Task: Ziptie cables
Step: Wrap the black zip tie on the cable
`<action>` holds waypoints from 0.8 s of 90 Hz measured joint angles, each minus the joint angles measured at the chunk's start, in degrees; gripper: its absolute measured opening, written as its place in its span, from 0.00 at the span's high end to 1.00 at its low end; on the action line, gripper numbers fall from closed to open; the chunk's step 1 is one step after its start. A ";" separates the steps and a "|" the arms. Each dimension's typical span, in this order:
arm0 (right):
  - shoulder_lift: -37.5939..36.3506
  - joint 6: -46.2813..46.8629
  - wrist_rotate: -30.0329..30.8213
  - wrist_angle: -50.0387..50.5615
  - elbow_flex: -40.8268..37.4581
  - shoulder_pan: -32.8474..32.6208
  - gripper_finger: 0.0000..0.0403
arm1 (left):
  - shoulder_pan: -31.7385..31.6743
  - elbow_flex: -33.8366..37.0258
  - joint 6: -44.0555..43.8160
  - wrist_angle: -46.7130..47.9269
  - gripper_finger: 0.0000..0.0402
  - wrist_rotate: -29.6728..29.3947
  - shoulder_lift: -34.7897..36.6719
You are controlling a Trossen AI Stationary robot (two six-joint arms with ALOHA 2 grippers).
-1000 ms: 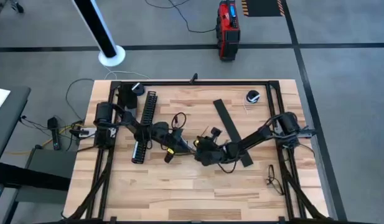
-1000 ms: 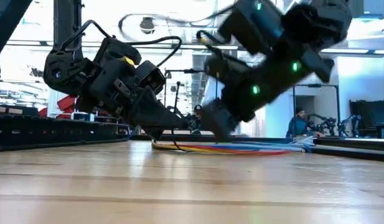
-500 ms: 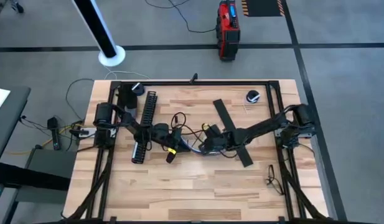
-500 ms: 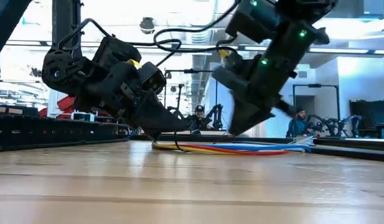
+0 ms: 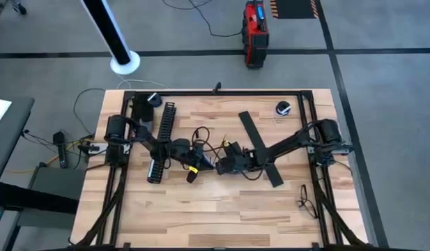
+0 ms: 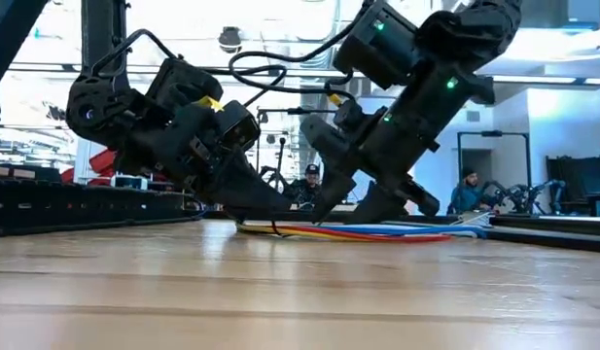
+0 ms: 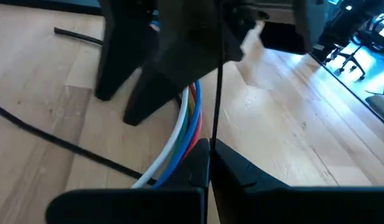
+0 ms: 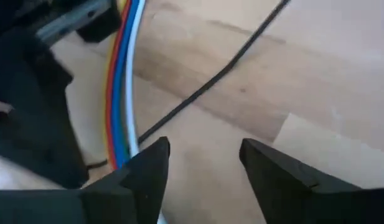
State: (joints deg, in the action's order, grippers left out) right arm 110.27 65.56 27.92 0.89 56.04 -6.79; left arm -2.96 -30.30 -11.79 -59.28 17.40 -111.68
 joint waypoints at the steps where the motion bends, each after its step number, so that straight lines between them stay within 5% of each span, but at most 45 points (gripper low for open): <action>1: 0.01 0.00 0.30 0.06 0.00 0.18 0.49 | 0.00 -0.03 0.00 0.01 1.00 -0.01 0.00; 23: 0.27 -3.88 2.24 -3.19 -0.18 4.18 0.52 | -0.02 -0.07 0.27 0.04 1.00 -0.08 -0.02; 57: 5.01 -6.04 -4.70 -13.27 0.06 7.23 0.54 | -0.11 -0.18 1.40 1.50 1.00 -0.06 -0.02; 72: 5.24 -11.18 -1.66 -13.20 0.04 5.17 0.71 | -0.11 -0.18 1.43 1.61 1.00 -0.08 -0.02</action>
State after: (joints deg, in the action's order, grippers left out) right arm 115.52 54.38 26.27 -12.31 56.07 -1.62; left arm -3.07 -30.48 -10.37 -57.67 17.32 -111.70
